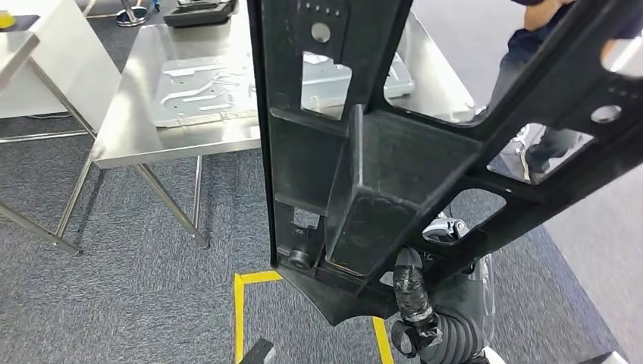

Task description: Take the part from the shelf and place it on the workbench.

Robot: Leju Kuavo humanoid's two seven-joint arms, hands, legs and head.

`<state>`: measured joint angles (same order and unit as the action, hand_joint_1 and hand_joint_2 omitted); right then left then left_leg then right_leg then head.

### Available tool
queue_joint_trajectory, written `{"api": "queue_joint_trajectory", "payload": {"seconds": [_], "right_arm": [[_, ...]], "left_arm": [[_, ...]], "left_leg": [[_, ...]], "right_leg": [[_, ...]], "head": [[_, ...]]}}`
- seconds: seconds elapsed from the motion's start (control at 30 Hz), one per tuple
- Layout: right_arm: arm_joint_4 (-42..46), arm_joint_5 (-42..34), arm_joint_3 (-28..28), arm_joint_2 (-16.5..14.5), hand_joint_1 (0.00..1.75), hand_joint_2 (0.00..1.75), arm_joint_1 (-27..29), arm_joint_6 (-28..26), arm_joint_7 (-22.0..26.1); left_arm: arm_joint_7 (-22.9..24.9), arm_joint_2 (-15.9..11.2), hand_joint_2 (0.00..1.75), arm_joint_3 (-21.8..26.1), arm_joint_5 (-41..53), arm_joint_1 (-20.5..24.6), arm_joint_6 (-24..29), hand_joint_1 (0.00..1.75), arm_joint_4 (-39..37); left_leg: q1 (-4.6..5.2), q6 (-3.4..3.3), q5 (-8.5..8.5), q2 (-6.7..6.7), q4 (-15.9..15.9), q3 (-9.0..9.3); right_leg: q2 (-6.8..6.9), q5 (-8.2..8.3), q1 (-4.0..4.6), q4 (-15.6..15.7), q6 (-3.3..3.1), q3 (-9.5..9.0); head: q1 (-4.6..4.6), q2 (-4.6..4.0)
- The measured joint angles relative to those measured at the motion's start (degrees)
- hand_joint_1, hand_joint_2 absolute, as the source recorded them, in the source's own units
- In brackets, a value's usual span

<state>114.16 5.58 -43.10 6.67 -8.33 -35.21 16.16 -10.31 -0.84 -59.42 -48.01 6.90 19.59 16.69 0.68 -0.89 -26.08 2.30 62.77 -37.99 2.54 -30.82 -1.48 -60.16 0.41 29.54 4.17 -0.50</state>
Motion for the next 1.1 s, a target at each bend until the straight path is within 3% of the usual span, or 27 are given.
{"api": "queue_joint_trajectory", "payload": {"seconds": [0.07,0.13,0.2,0.23,0.3,0.33,0.4,0.47,0.53,0.6,0.7,0.73,0.8,0.87,0.9,0.93,1.0,1.03,1.1], "right_arm": [[-0.03,0.20,0.00,0.00,1.75,1.75,-0.05,0.00,-0.08],[-0.05,0.23,0.01,0.00,1.75,1.75,-0.18,-0.02,-0.11],[-0.03,-0.25,0.04,0.00,1.75,1.75,-0.28,-0.06,0.10],[-0.02,-0.68,0.07,0.00,1.75,1.75,-0.26,-0.08,0.31],[-0.03,-1.44,0.11,0.02,1.75,1.75,-0.07,-0.09,0.72],[-0.06,-1.65,0.14,0.03,1.75,1.75,0.05,-0.09,0.85],[-0.10,-1.79,0.17,0.05,1.75,1.75,0.16,-0.09,0.95],[-0.14,-1.82,0.22,0.07,1.75,1.75,0.15,-0.10,0.95],[-0.19,-1.87,0.25,0.07,1.75,1.75,0.14,-0.10,0.98],[-0.18,-2.13,0.26,0.07,1.75,1.75,0.15,-0.09,1.09],[-0.10,-2.92,0.28,0.02,1.75,1.75,0.12,-0.04,1.61],[-0.09,-3.15,0.28,-0.01,1.75,1.75,0.09,-0.03,1.82],[-0.09,-3.40,0.30,-0.01,1.75,1.75,0.08,-0.02,2.08],[-0.11,-3.54,0.31,0.00,1.75,1.75,0.10,0.02,2.08],[-0.11,-3.60,0.31,-0.01,1.75,1.75,0.10,0.07,2.08],[-0.12,-3.67,0.31,-0.01,1.75,1.75,0.09,0.13,2.08],[-0.13,-3.72,0.31,-0.02,1.75,1.75,0.03,0.22,2.09],[-0.13,-3.74,0.31,-0.02,1.75,1.75,-0.02,0.25,2.09],[-0.14,-3.78,0.31,-0.02,1.75,1.75,-0.14,0.34,2.09]], "left_arm": [[0.07,-0.01,1.75,-0.01,0.01,0.07,-0.01,0.00,0.00],[0.08,0.02,1.75,-0.01,0.02,0.06,-0.01,0.00,0.01],[0.10,0.10,1.75,-0.01,0.01,0.01,0.00,0.00,0.02],[0.12,0.14,1.75,-0.01,0.01,-0.01,0.01,0.00,0.02],[0.16,0.15,1.75,-0.02,-0.01,-0.02,0.01,0.00,0.03],[0.16,0.15,1.75,-0.03,-0.01,-0.06,0.01,0.00,0.03],[0.17,0.16,1.75,-0.03,-0.01,-0.16,0.00,0.00,0.02],[0.17,0.18,1.75,-0.03,-0.01,-0.26,0.00,0.00,0.02],[0.19,0.22,1.75,-0.03,-0.01,-0.20,0.01,0.00,0.01],[0.21,0.24,1.75,-0.03,-0.01,-0.14,0.01,0.00,0.01],[0.20,0.25,1.75,-0.05,-0.01,-0.17,0.01,0.00,0.02],[0.19,0.25,1.75,-0.05,-0.01,-0.17,0.02,0.00,0.02],[0.05,0.25,1.75,-0.05,0.01,-0.12,0.03,0.00,0.02],[-0.05,0.25,1.75,-0.06,0.02,0.06,0.03,0.00,0.03],[-0.03,0.25,1.75,-0.07,0.02,0.14,0.02,0.00,0.03],[0.00,0.24,1.75,-0.07,0.02,0.16,0.02,0.00,0.03],[0.07,0.23,1.75,-0.09,0.01,0.04,-0.01,0.00,0.02],[0.11,0.22,1.75,-0.09,0.00,0.03,-0.02,0.00,0.01],[0.16,0.21,1.75,-0.10,-0.01,0.01,-0.02,0.00,0.01]], "left_leg": [[0.67,-0.52,-0.70,0.93,-1.68,0.52],[0.50,-1.05,0.30,0.04,-2.57,1.35],[0.10,-1.57,0.77,-0.73,-3.48,2.52],[-0.04,-1.86,0.73,-0.98,-3.77,2.99],[0.11,-2.35,0.18,-1.47,-3.83,3.48],[0.18,-2.44,-0.15,-1.76,-3.81,3.73],[0.25,-2.44,-0.87,-2.33,-3.78,4.50],[0.26,-2.19,-1.80,-2.82,-3.72,5.62],[0.37,-1.62,-2.67,-3.19,-3.50,6.31],[0.38,-0.99,-2.99,-3.33,-3.66,6.50],[0.19,0.06,-3.97,-3.15,-2.26,5.84],[0.06,0.48,-4.86,-3.06,0.19,4.51],[-0.28,1.15,-6.85,-2.92,7.49,0.15],[-0.62,1.49,-6.32,-2.75,11.85,-3.48],[-0.73,1.51,-4.43,-2.68,10.97,-3.82],[-0.79,1.43,-1.73,-2.65,8.08,-3.13],[-0.60,1.09,2.46,-2.59,0.85,-0.36],[-0.41,0.84,2.98,-2.55,-1.71,0.84],[0.00,0.32,2.07,-2.55,-3.46,1.92]], "right_leg": [[0.81,-0.51,0.26,0.45,0.65,-0.52],[1.42,-1.23,0.45,0.79,1.41,-1.22],[0.12,-2.79,0.48,-1.35,1.77,-0.84],[-0.91,-4.06,0.43,-4.23,1.78,0.61],[-2.04,-6.49,0.50,-11.45,1.73,5.52],[-2.19,-6.56,0.53,-13.84,1.73,7.67],[-2.25,-3.62,0.52,-13.26,1.71,9.29],[-2.33,1.70,0.53,-6.56,1.49,7.49],[-2.45,4.34,0.72,-1.15,1.11,5.61],[-2.55,4.09,0.98,-0.11,0.63,5.19],[-2.59,3.93,0.57,0.81,-0.15,4.24],[-2.53,3.79,0.41,1.13,-0.40,3.71],[-2.35,3.23,0.40,1.34,-0.73,2.81],[-2.32,2.44,0.37,1.36,-0.76,1.78],[-2.38,1.97,0.34,1.37,-0.73,1.12],[-2.47,1.47,0.30,1.39,-0.67,0.36],[-2.68,0.45,0.27,1.53,-0.31,-0.73],[-2.75,0.06,0.29,1.63,0.00,-0.99],[-2.72,-0.38,0.38,2.09,0.70,-1.30]], "head": [[0.06,0.00],[0.06,0.00],[-0.10,0.00],[-0.16,0.00],[-0.26,0.00],[-0.25,0.00],[-0.24,0.00],[-0.25,0.00],[-0.23,0.00],[-0.10,0.00],[0.15,0.00],[0.19,0.00],[0.27,0.00],[0.26,0.00],[0.27,0.00],[0.27,0.00],[0.24,0.00],[0.22,0.00],[0.19,0.00]]}}
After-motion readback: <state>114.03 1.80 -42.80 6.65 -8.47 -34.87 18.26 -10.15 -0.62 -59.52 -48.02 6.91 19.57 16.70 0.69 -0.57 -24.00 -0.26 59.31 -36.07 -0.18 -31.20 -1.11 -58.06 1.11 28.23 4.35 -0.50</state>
